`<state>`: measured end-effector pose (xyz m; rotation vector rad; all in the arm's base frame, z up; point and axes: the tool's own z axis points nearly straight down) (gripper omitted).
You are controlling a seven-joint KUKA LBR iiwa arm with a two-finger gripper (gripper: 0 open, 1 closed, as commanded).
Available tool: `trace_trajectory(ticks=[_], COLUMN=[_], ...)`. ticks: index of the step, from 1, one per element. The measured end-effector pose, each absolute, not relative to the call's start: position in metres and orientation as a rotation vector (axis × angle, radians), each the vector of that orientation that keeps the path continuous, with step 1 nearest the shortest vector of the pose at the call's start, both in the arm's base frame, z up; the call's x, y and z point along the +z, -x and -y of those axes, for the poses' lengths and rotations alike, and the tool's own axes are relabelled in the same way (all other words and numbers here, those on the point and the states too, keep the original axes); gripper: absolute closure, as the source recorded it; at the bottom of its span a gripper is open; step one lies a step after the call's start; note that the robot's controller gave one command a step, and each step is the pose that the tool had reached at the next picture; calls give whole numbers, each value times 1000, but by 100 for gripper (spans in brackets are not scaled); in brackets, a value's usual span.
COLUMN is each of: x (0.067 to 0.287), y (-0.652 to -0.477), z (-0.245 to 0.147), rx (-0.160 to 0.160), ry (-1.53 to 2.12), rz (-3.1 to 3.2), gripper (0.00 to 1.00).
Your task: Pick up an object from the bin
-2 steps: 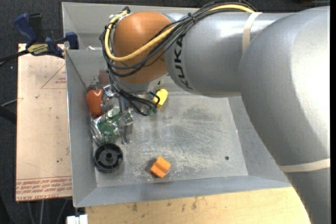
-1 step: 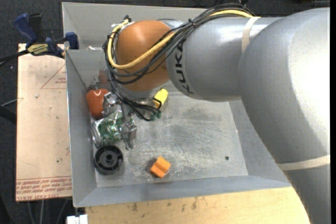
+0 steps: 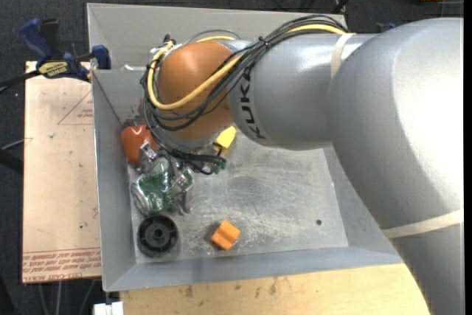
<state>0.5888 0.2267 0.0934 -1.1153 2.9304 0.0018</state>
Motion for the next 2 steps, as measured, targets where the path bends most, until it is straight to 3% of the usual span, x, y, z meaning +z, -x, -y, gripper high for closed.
trace_trajectory(ticks=[1,2], x=[79,79], y=[-590,-590], z=[-236,-236], rx=[-3,-3], ry=[1449,1448], rz=[-2774,-2774], gripper=[100,100])
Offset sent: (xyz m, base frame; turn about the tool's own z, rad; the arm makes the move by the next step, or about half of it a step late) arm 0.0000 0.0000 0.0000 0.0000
